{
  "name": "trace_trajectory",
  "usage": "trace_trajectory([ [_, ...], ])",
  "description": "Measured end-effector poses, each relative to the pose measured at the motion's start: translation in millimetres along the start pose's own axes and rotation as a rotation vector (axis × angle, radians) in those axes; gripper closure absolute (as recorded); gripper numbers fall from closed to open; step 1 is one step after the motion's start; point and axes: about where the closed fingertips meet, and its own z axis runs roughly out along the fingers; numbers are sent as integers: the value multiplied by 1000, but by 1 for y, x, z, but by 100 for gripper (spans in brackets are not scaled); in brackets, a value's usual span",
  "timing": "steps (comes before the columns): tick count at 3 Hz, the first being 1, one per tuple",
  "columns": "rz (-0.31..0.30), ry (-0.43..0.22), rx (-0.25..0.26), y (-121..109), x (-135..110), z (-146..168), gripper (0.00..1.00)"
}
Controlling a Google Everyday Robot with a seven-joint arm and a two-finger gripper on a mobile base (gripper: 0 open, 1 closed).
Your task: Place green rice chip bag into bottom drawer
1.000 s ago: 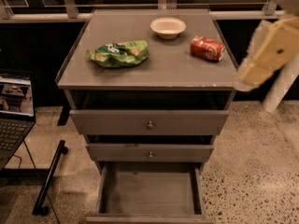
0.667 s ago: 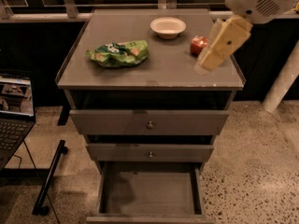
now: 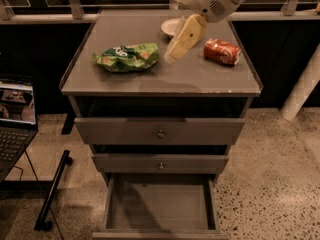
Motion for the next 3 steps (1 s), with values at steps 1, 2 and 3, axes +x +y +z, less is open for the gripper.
trace_trajectory([
  [1, -6, -25, -65, -10, -7, 36, 0],
  [2, -7, -29, -71, -11, -8, 40, 0],
  [3, 55, -25, -59, -7, 11, 52, 0],
])
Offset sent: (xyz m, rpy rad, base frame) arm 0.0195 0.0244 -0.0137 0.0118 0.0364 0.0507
